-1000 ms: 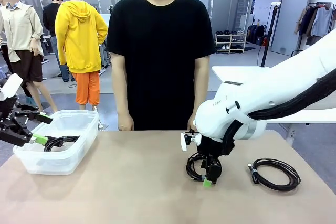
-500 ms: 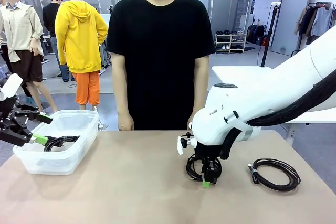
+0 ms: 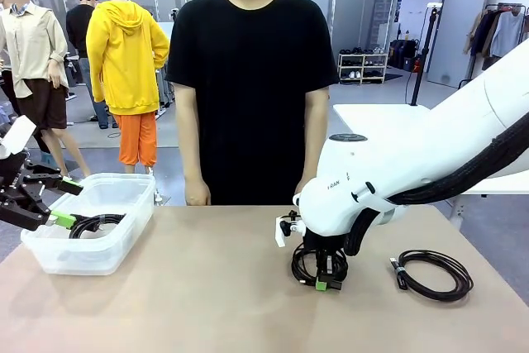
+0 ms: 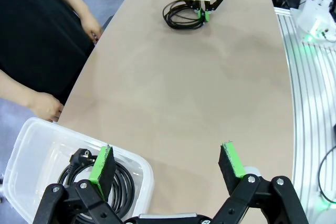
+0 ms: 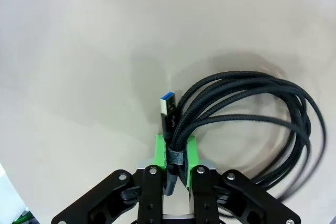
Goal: Organize and store the cables.
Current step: Place the USB Extension Cable into the Organizing box.
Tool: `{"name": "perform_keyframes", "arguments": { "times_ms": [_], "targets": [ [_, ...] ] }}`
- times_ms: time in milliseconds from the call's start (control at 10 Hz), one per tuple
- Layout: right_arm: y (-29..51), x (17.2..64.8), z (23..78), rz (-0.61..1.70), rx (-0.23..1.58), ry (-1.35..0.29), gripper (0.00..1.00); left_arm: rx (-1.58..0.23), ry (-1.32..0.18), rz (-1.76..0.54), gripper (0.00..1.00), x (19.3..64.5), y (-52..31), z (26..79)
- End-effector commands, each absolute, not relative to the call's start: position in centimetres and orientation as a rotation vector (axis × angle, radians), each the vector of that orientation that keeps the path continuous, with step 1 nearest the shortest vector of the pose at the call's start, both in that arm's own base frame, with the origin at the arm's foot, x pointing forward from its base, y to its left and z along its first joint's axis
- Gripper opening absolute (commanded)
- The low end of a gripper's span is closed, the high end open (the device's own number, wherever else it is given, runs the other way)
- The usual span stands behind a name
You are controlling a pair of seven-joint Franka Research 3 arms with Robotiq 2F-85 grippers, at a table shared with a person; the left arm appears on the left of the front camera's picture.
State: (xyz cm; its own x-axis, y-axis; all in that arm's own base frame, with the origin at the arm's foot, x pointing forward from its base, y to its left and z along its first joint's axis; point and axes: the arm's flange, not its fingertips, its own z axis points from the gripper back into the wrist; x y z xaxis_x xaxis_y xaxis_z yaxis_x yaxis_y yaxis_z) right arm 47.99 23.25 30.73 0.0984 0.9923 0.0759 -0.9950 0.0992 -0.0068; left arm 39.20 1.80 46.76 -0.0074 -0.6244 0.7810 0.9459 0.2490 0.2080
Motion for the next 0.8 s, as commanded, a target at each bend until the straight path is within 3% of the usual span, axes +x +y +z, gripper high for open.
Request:
{"name": "perform_keyframes", "arguments": {
  "times_ms": [0,100,200,500,700],
  "targets": [
    [23.6,47.8,31.4,1.446,0.014,-0.078,0.0,-0.447,-0.903,-1.297,1.0,39.5,1.8,47.1],
    [23.5,47.7,32.4,1.45,0.018,-0.096,0.0,-0.447,-0.903,-1.297,1.0,39.5,1.8,47.1],
    [23.8,47.2,34.7,1.458,0.003,-0.114,0.08,-0.447,-0.903,-1.297,1.0,39.5,1.8,47.1],
    [26.4,46.1,39.9,1.519,-0.012,-0.147,0.08,-0.447,-0.903,-1.297,1.0,39.5,1.8,47.1],
    [30.5,45.8,39.7,1.557,0.032,-0.214,0.08,-0.447,-0.903,-1.297,1.0,39.5,1.8,47.1]
  ]
}}
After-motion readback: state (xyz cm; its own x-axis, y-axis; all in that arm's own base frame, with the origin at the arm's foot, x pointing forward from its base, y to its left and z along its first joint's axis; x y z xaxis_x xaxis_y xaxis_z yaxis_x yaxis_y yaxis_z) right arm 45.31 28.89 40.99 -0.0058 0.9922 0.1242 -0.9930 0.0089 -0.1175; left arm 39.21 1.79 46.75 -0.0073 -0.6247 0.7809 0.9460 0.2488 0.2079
